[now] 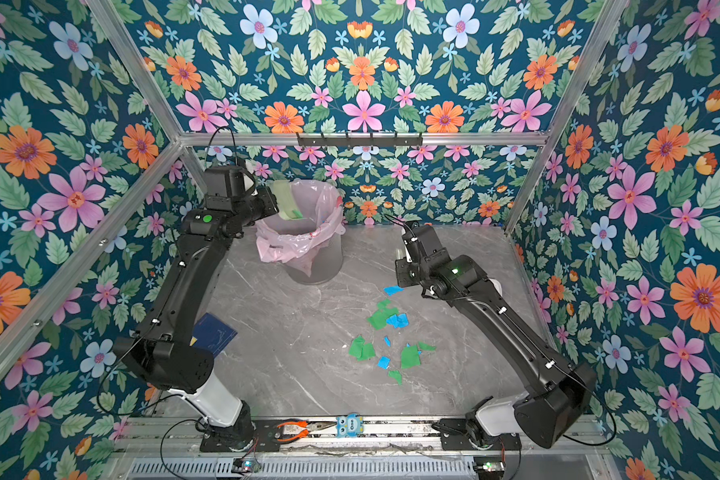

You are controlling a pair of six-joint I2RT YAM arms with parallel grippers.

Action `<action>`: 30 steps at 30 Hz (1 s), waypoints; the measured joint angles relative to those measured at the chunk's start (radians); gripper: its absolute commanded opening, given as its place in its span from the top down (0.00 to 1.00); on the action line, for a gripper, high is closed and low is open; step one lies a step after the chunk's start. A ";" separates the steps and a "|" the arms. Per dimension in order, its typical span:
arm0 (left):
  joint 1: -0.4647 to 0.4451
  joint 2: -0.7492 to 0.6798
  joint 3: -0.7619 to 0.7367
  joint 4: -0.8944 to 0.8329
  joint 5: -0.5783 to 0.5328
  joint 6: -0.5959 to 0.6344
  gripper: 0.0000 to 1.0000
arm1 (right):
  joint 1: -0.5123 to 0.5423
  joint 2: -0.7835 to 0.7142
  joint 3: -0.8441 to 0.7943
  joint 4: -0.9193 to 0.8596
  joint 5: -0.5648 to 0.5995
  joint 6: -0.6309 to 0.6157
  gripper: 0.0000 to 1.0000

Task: Sweep away the paper scraps from the table
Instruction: 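Lower the empty dustpan with the left gripper beside the remaining scraps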

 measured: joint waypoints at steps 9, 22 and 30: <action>-0.028 -0.010 0.051 -0.082 -0.107 0.065 1.00 | -0.010 0.013 0.006 0.003 0.000 -0.003 1.00; -0.116 -0.145 0.166 -0.115 -0.019 0.103 1.00 | -0.011 0.008 0.039 -0.021 0.040 -0.007 1.00; -0.255 -0.323 -0.055 -0.098 0.166 0.005 1.00 | -0.011 -0.023 0.018 -0.057 0.095 -0.003 1.00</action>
